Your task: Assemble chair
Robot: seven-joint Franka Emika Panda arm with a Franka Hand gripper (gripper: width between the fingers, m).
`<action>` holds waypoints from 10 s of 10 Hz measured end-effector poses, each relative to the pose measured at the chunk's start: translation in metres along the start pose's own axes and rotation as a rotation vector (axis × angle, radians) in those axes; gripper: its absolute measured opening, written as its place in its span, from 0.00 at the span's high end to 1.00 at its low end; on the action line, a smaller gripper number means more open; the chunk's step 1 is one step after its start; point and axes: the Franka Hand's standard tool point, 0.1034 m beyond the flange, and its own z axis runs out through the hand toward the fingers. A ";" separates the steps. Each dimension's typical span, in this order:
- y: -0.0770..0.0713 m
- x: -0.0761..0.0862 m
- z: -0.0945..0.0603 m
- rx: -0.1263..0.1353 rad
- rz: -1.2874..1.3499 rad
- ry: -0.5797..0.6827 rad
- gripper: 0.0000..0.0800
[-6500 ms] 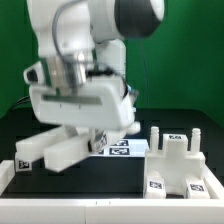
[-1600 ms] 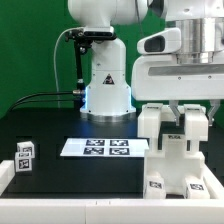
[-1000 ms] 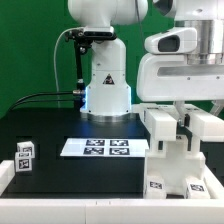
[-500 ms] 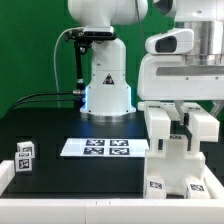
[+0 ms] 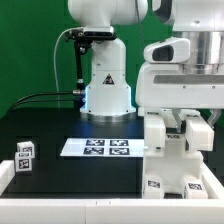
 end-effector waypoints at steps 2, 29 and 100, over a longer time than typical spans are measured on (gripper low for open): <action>-0.004 0.001 0.004 -0.014 -0.025 0.019 0.64; 0.109 0.018 -0.056 0.041 -0.127 -0.015 0.19; 0.246 -0.061 0.070 -0.043 -0.711 -0.127 0.19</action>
Offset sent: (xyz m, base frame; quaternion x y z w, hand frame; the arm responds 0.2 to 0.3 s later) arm 0.0076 0.0074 -0.0229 0.0267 0.0007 0.0039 0.9996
